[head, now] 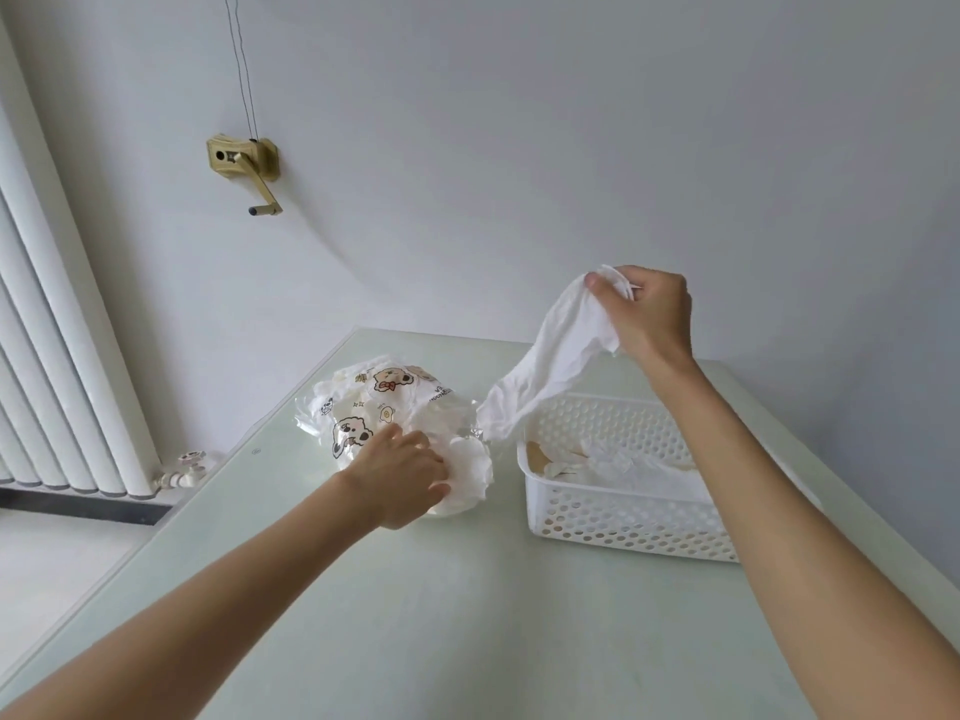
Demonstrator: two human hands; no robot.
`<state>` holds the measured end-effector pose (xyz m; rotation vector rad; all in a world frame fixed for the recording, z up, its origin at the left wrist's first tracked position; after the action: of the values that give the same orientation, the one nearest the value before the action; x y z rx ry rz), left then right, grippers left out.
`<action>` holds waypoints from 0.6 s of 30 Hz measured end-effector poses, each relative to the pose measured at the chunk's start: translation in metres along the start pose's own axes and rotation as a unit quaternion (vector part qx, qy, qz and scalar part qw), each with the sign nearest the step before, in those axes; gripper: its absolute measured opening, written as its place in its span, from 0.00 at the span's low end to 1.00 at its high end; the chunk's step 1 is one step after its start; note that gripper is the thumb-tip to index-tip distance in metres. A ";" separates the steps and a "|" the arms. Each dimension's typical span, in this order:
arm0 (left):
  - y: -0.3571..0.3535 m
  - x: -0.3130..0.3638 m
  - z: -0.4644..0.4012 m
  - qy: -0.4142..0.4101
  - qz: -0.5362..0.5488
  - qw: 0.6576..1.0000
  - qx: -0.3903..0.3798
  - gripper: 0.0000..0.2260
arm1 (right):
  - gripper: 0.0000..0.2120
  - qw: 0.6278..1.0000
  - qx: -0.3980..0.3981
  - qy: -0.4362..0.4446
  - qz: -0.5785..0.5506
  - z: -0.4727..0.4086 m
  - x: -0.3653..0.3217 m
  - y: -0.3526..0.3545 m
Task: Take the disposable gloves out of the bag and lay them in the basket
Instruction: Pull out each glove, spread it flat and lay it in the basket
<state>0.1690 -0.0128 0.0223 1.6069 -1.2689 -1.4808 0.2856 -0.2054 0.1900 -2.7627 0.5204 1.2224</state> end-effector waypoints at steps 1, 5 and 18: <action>0.003 -0.001 -0.001 -0.001 0.017 1.000 -0.011 0.18 | 0.14 1.000 -0.002 -0.003 0.003 -0.002 0.000 0.003; 0.019 -0.012 0.000 0.061 0.233 0.969 -0.053 0.14 | 0.13 0.999 -0.012 -0.030 0.001 -0.004 0.007 0.011; 0.100 0.030 -0.076 0.216 0.522 0.813 0.143 0.26 | 0.09 0.982 -0.176 -0.062 -0.041 0.035 0.018 0.018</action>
<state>0.2161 -0.0889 0.1156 0.9602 -1.7008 -0.2297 0.2662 -0.2206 0.1541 -2.9206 0.1900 1.5885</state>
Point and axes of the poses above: each hand's wrist, its own z-axis away from the middle knuckle, its own y-axis out of the back of the hand, x = y × z, the point moved 7 cm from there along -z, towards the middle knuckle, and after that the axes turned 15 degrees about x, right-handed, at the moved point
